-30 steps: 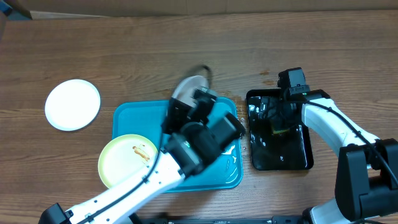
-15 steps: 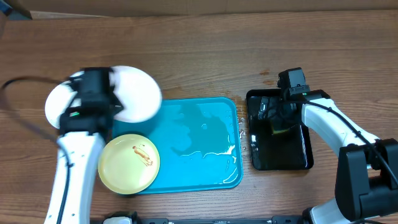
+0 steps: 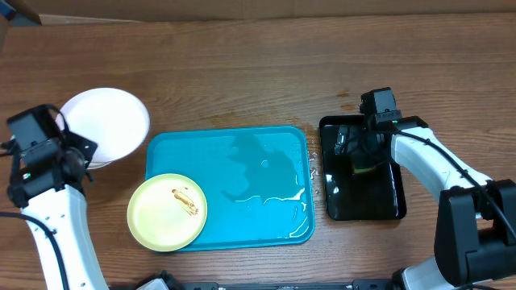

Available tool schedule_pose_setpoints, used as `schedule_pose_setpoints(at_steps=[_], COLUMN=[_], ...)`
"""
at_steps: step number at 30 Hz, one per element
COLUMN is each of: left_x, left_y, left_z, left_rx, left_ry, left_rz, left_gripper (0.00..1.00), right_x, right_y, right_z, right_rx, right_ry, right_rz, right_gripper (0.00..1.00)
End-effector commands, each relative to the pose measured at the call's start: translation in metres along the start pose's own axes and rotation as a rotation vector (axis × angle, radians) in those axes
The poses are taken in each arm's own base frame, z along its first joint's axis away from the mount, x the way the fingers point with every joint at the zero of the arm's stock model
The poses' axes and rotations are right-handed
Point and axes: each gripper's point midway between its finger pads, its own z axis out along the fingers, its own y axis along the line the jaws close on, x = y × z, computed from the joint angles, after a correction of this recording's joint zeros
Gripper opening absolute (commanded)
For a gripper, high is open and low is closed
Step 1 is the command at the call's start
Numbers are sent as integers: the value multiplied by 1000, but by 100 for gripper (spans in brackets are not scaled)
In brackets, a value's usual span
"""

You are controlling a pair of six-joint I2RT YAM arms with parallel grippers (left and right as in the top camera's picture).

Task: Clean dirty plates on tray and stack at the side
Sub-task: 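Carry the white plate with the left gripper onto the left plate, then lower the white plate onto the stack and open the left gripper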

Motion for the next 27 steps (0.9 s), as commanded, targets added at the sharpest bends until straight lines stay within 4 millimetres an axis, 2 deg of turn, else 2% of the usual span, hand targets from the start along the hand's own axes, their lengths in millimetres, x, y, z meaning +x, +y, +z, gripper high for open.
schedule_pose_setpoints(at_steps=[1,5,9,11,14,20,27], left_x=[-11,-19,-17,-16,-19,-26,-30], left_y=[9,26,31,32,34,32,45], left_z=[4,13,29,46,59,79,102], left_rx=[-12,-82,-113,-139,-165,-173,-227], left_ry=[-5,-22,6,21,12,-9,-14], left_rz=[-80,-104,-109,-106,-102,-96,-112], left_gripper=[4,4,4,4,4,4,4], right_x=[2,2,2,2,2,2,2], right_y=[-3,-3,-3,-3,-3,-3,-3], right_z=[2,2,2,2,2,2,2], right_rx=[12,12,12,12,12,12,12], right_ry=[2,2,2,2,2,2,2], right_rz=[3,3,3,3,3,3,3], right_gripper=[100,100,100,100,100,100,100])
